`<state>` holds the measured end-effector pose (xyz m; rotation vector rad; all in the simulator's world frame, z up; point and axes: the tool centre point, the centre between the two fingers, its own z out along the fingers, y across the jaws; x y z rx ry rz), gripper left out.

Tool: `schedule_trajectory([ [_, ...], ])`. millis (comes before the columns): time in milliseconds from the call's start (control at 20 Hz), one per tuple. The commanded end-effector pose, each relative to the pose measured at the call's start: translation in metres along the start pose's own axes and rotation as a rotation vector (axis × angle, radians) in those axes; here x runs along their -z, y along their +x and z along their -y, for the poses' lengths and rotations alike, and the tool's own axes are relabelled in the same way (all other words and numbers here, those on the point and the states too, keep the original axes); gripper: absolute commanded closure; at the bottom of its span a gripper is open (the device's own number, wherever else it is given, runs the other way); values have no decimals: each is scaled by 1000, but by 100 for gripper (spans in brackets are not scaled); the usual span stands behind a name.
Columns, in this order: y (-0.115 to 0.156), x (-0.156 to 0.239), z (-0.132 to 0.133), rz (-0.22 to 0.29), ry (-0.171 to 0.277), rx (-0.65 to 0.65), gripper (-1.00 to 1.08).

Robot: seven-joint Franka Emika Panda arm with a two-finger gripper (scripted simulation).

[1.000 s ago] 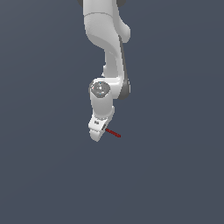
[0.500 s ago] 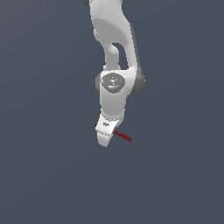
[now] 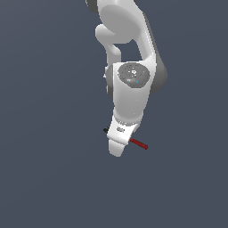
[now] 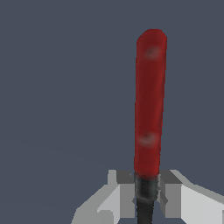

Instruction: Pick up the object and move it to a goal position.

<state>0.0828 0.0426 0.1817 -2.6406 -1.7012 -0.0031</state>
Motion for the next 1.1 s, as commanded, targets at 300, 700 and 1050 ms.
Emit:
schedule_trajectory([
  [300, 32, 34, -17, 1, 1, -1, 108],
  [700, 46, 48, -26, 1, 1, -1, 108],
  [1050, 49, 51, -28, 2, 1, 0, 108],
])
